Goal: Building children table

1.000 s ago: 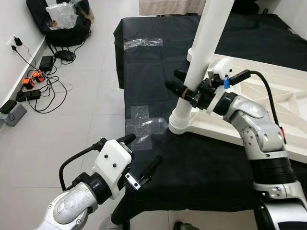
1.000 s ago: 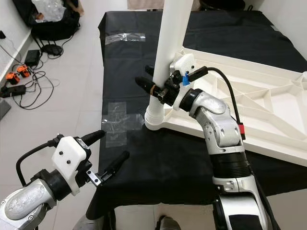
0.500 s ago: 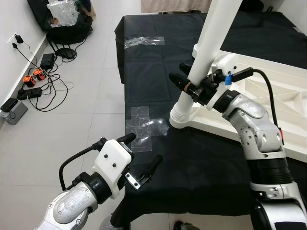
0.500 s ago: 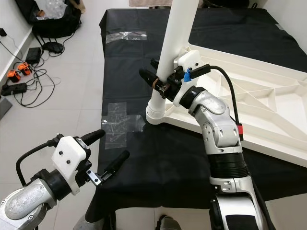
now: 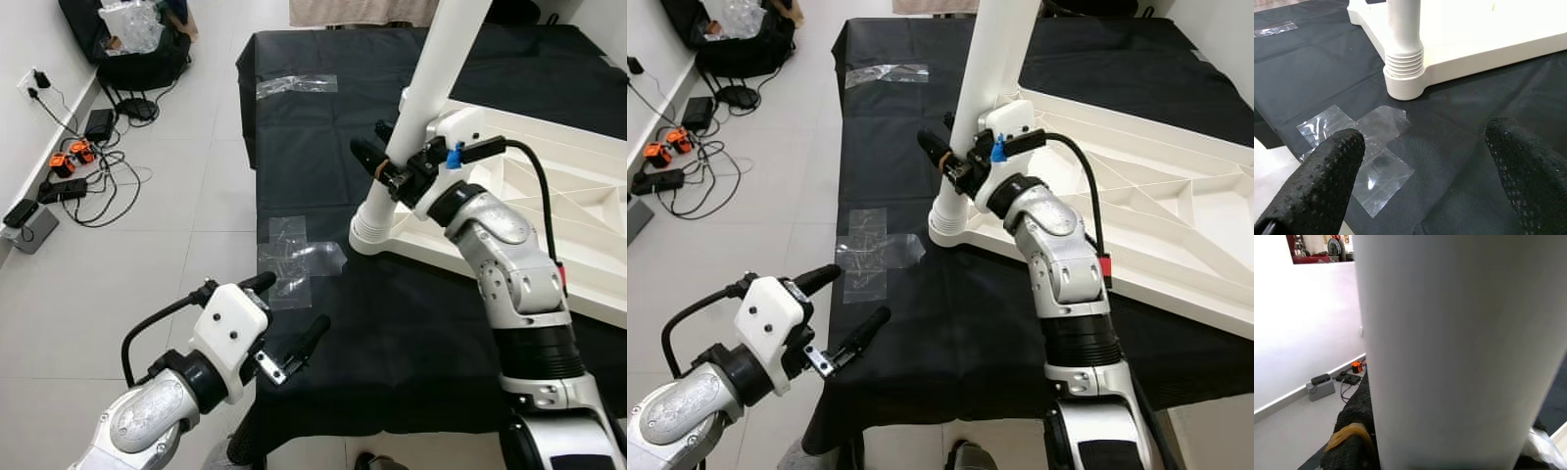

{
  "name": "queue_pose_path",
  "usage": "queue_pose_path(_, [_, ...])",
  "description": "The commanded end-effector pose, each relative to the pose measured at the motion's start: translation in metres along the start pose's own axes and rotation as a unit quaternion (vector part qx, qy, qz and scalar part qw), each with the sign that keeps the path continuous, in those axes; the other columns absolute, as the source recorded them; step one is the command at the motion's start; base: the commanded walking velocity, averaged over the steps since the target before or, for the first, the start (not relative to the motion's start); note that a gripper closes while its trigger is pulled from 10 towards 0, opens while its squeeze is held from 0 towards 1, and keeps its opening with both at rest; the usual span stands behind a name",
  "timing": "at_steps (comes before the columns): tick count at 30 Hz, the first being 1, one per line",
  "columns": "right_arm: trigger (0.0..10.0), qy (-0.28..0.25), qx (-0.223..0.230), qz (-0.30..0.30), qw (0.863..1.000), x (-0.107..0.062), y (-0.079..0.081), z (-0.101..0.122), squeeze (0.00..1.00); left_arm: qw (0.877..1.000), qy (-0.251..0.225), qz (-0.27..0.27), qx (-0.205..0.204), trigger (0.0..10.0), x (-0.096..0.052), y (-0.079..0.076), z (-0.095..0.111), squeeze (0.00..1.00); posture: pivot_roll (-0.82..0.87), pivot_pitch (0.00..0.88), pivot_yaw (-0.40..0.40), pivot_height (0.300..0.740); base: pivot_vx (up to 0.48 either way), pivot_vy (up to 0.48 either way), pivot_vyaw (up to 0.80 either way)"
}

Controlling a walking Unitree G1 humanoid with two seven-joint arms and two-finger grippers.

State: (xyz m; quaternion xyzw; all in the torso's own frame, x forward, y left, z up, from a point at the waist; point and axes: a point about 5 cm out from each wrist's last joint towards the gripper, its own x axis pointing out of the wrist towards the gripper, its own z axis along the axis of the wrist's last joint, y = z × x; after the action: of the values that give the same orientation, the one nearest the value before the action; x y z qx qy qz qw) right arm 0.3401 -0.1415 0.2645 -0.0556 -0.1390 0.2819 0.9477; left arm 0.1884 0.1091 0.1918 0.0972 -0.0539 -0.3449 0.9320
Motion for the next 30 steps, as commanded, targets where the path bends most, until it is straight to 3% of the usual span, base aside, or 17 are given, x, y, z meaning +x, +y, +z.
queue_pose_path(1, [10.0,0.060,0.004,-0.026,0.998,-0.006,-0.001,-0.025,0.00,1.000,0.002,0.002,0.002,10.0,-0.001,0.002,-0.001,0.00,0.09,0.222,-0.030,0.740,0.000,0.000,0.00])
queue_pose_path(8, [10.0,0.065,0.001,-0.077,0.995,-0.002,-0.001,-0.027,0.00,1.000,0.001,0.006,0.005,10.0,-0.001,0.003,-0.001,0.00,0.09,0.226,-0.031,0.740,0.000,0.000,0.00])
queue_pose_path(17, [10.0,0.080,-0.008,-0.173,0.982,0.000,-0.009,-0.032,0.00,1.000,0.000,0.009,0.006,10.0,0.000,0.005,-0.001,0.00,0.09,0.227,-0.030,0.740,0.000,0.000,0.00])
queue_pose_path(19, [10.0,0.094,-0.020,-0.213,0.972,-0.001,-0.014,-0.033,0.00,1.000,0.000,0.010,0.008,10.0,0.000,0.005,-0.001,0.00,0.10,0.229,-0.032,0.740,0.000,0.000,0.00])
queue_pose_path(30, [10.0,0.110,-0.017,-0.287,0.951,0.000,-0.019,-0.037,0.00,1.000,-0.001,0.012,0.007,10.0,0.000,0.006,-0.001,0.00,0.09,0.230,-0.037,0.740,0.000,0.000,0.00])
